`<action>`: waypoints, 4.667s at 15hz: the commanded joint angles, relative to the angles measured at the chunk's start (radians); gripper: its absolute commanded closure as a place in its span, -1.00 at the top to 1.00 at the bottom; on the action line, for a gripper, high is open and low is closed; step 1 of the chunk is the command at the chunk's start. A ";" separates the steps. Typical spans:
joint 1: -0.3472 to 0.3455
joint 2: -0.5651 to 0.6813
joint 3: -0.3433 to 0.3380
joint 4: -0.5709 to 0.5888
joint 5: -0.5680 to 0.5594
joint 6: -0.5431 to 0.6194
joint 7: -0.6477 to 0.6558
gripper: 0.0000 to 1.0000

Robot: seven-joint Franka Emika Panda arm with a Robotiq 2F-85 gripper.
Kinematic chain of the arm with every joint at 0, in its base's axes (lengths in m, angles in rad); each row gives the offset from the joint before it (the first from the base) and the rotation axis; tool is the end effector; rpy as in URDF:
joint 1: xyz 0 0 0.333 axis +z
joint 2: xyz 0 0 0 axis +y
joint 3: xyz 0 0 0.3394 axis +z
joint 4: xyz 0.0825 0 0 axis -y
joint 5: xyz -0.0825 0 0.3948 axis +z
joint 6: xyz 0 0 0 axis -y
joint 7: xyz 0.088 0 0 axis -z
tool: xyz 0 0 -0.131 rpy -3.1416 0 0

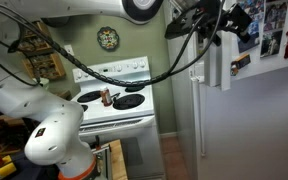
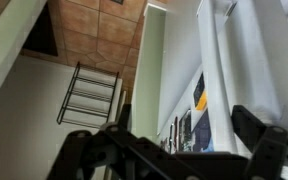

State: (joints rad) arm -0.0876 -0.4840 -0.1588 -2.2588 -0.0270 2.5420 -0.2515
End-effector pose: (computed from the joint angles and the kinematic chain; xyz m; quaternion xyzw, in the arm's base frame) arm 0.4569 -0.1292 0.6361 0.9280 0.0045 0.3666 0.0661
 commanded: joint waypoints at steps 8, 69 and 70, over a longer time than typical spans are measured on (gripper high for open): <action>-0.050 -0.060 -0.098 -0.006 -0.038 -0.106 -0.102 1.00; 0.679 -0.070 0.455 0.173 0.431 -0.845 -0.547 1.00; 0.695 -0.027 0.467 0.178 0.451 -0.832 -0.560 1.00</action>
State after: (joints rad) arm 0.5641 -0.6440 0.2810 -2.1285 0.3692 1.7007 -0.7746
